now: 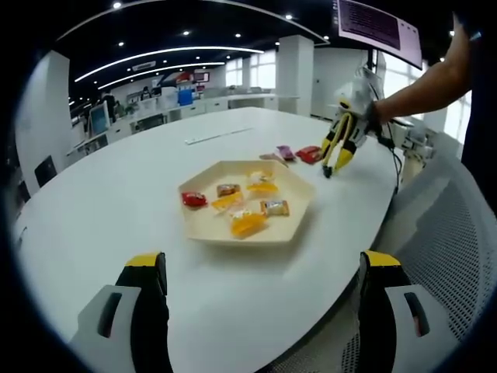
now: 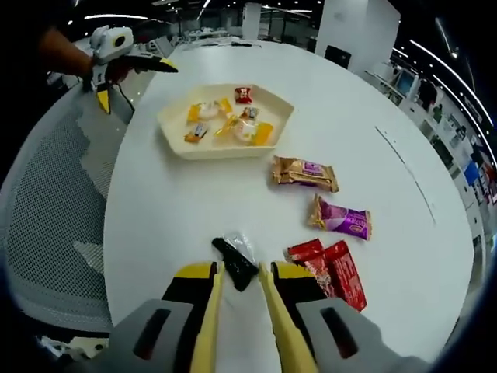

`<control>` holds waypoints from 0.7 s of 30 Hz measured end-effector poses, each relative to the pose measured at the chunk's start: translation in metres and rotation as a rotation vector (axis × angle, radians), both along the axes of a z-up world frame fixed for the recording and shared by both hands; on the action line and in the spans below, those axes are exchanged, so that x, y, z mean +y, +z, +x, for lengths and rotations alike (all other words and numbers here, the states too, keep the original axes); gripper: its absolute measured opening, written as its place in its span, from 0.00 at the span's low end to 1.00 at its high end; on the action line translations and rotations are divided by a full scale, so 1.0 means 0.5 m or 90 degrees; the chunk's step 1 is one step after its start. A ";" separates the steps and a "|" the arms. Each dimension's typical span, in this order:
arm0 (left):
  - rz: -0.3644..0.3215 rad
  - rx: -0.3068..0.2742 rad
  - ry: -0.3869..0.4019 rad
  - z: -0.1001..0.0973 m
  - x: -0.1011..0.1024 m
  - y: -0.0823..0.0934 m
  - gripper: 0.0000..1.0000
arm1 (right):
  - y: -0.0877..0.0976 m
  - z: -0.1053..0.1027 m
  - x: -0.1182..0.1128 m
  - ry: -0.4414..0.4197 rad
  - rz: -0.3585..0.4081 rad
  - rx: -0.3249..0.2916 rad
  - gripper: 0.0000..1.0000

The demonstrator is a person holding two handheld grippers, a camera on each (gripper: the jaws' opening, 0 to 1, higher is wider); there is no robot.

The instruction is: Place the target food into the container with the food tongs after gripping and lifting it, then release it inside without dropping or visibly crushing the food.

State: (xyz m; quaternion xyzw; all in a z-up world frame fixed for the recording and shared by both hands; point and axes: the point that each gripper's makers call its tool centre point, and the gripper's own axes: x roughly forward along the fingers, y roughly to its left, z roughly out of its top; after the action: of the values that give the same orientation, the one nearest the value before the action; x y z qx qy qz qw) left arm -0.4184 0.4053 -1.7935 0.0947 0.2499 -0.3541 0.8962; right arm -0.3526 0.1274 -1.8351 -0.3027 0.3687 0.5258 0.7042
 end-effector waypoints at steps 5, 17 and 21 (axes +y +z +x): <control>0.001 0.000 0.001 -0.001 0.000 0.001 0.99 | 0.000 -0.006 0.009 0.042 -0.007 -0.012 0.29; 0.002 0.003 0.006 0.000 0.004 -0.001 0.99 | -0.005 0.002 0.014 0.037 -0.050 -0.018 0.20; 0.009 -0.003 0.007 0.001 0.006 0.000 0.99 | 0.004 0.003 0.013 0.005 -0.038 0.000 0.18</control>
State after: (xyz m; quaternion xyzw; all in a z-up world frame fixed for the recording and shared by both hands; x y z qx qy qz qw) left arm -0.4178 0.4084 -1.7937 0.1000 0.2510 -0.3473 0.8980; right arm -0.3510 0.1340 -1.8330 -0.3251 0.3825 0.5176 0.6929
